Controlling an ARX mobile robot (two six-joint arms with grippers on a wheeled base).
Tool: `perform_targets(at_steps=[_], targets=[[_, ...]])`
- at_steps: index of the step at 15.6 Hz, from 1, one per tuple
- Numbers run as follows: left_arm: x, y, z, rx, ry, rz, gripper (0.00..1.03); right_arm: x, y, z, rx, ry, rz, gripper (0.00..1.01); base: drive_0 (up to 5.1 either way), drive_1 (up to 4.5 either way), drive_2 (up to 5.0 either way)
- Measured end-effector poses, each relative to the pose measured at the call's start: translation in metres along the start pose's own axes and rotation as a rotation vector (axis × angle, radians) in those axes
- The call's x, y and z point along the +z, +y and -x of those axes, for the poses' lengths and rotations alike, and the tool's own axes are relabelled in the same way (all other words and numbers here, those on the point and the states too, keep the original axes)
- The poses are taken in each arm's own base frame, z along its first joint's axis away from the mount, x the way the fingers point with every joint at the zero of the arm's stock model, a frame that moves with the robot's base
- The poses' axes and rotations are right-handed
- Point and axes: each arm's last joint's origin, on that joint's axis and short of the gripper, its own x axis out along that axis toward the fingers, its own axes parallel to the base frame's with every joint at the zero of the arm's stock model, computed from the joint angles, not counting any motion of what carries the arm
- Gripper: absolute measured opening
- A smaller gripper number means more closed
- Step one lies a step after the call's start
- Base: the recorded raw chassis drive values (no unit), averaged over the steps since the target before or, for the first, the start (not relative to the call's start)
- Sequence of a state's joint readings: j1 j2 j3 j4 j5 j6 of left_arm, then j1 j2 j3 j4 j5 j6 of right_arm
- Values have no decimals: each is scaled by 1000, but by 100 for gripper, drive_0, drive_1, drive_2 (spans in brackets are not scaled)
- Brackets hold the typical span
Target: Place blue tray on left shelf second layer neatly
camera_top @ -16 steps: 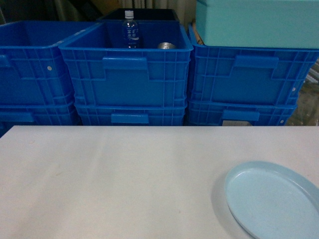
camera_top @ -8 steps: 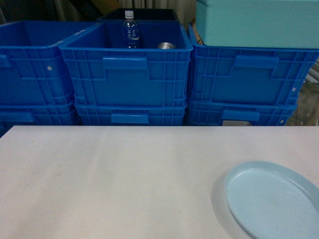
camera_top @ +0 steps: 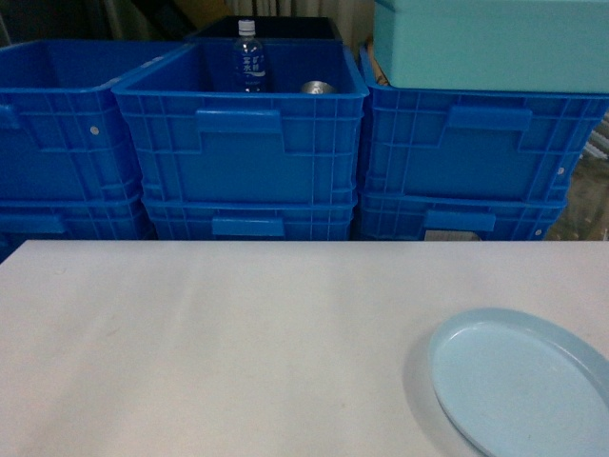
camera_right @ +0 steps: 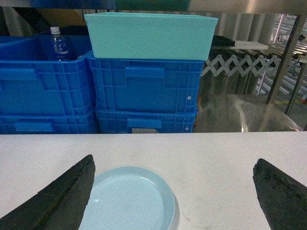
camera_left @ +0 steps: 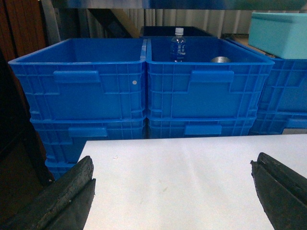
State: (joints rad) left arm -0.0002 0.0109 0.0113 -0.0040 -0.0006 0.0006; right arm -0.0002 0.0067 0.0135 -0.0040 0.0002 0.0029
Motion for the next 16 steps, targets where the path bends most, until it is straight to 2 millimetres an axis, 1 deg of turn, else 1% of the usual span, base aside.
perform_targets(at_steps=[9, 10, 11, 12, 13, 14, 15, 16], targets=[[0, 0, 0, 0, 0, 0, 98, 0, 0, 0, 0, 6, 0, 98, 0, 0, 0], [0, 0, 0, 1, 0, 0, 98, -2, 2, -2, 21, 219, -96, 98, 0, 0, 0], [0, 0, 0, -2, -1, 0, 98, 7, 3, -16, 65, 328, -235, 98, 0, 0, 0], [0, 0, 0, 1, 0, 0, 98, 28, 1, -36, 98, 317, -353, 98, 0, 0, 0], [0, 0, 0, 0, 0, 0, 98, 50, -1, -58, 144, 296, -402, 98, 0, 0, 0], [0, 0, 0, 0, -1, 0, 98, 70, -6, -87, 186, 319, -428, 98, 0, 0, 0], [0, 0, 0, 0, 0, 0, 98, 77, -15, -114, 208, 417, -455, 98, 0, 0, 0], [0, 0, 0, 0, 0, 0, 98, 74, -30, -146, 226, 569, -477, 98, 0, 0, 0]])
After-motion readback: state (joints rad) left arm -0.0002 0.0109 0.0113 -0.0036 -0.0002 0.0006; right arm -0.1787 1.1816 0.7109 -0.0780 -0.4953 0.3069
